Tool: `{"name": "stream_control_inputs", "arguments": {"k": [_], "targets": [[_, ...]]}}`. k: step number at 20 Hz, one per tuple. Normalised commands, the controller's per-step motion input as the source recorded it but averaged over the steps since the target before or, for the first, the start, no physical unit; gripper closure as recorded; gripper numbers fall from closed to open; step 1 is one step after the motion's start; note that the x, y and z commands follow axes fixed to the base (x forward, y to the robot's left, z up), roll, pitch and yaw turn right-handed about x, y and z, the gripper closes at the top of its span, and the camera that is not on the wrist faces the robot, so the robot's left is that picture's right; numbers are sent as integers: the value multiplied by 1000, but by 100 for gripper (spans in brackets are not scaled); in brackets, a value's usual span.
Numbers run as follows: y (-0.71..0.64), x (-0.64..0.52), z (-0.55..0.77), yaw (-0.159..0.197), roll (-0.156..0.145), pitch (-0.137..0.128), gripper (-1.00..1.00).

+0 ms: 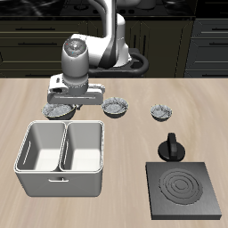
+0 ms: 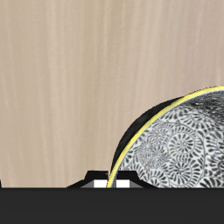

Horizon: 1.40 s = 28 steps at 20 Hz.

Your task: Place the largest bowl inside the right compartment of the bowl drainer

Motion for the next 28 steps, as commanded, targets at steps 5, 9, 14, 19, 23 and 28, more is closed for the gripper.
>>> {"name": "stream_control_inputs", "arguments": {"k": [5, 9, 14, 19, 23, 28], "targets": [[87, -65, 508, -15, -9, -74, 100], [119, -90, 528, 3, 0, -73, 100], [65, -90, 447, 8, -14, -59, 100], [6, -93, 504, 4, -15, -62, 100], [57, -69, 472, 12, -6, -58, 100], [134, -24, 486, 22, 7, -62, 100]]}}
